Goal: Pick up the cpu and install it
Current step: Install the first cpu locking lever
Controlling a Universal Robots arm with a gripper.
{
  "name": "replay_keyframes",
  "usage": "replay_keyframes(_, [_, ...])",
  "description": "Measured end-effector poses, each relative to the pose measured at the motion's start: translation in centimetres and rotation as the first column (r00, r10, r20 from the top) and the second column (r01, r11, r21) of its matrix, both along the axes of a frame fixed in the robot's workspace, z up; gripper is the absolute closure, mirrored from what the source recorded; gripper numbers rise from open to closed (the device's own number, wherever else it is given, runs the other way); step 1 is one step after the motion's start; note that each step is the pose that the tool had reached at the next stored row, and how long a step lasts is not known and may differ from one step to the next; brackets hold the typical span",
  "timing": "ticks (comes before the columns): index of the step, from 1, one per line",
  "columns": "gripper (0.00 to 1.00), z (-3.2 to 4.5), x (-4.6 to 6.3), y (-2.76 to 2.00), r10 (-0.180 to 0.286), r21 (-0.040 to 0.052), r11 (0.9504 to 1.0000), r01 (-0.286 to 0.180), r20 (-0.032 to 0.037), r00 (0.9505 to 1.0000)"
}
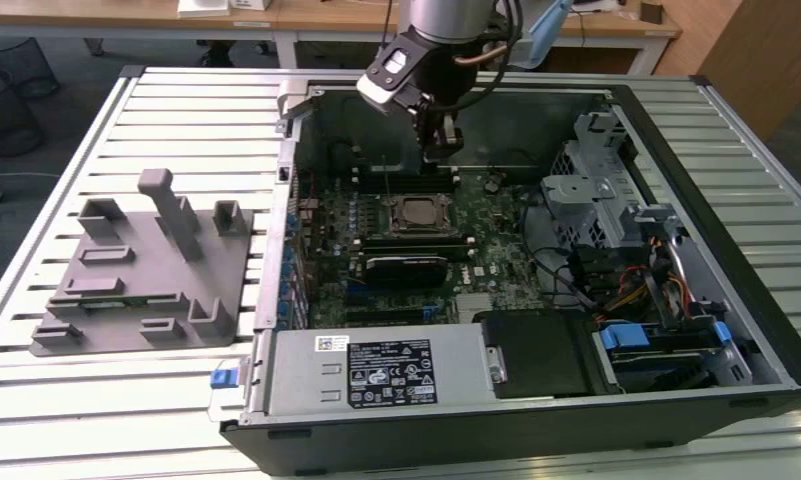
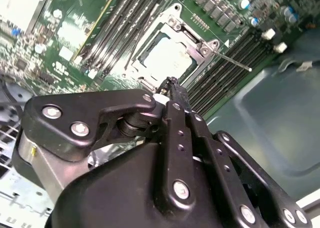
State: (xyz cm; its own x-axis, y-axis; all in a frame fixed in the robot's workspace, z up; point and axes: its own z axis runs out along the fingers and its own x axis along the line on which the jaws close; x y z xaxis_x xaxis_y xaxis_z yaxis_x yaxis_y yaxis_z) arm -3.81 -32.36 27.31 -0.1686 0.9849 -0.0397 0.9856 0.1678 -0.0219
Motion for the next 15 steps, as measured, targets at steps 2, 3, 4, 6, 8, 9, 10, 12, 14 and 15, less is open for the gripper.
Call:
replay_keyframes(2, [0.89, -0.04, 0.0, 0.0, 0.034, -0.0021, 0.9994, -0.034, -0.0002, 0.9994])
replay_keyframes(3, [0.89, -0.06, 0.0, 0.0, 0.052, -0.003, 0.9986, -0.052, -0.0003, 0.9986])
replay_keyframes(4, [0.89, -0.07, 0.0, 0.0, 0.07, -0.0036, 0.9975, -0.07, -0.0003, 0.9975])
replay_keyframes(6, [0.89, -0.09, 0.0, -0.01, 0.107, -0.0039, 0.9942, -0.107, -0.0005, 0.9942])
replay_keyframes(8, [0.89, -0.11, 0.0, 0.0, 0.143, -0.0037, 0.9897, -0.143, -0.0003, 0.9897])
replay_keyframes(9, [0.89, -0.12, 0.0, 0.0, 0.161, -0.0038, 0.987, -0.161, -0.0004, 0.987])
replay_keyframes(10, [0.89, -0.12, 0.0, 0.0, 0.179, -0.0037, 0.9839, -0.179, -0.0004, 0.9839])
replay_keyframes(12, [0.89, -0.14, 0.0, 0.0, 0.215, -0.0037, 0.9765, -0.215, -0.0003, 0.9765])
replay_keyframes(14, [0.89, -0.15, 0.0, 0.0, 0.25, -0.0037, 0.9681, -0.25, -0.0003, 0.9681])
replay_keyframes(15, [0.89, -0.15, 0.0, 0.0, 0.268, -0.0038, 0.9635, -0.268, -0.0003, 0.9635])
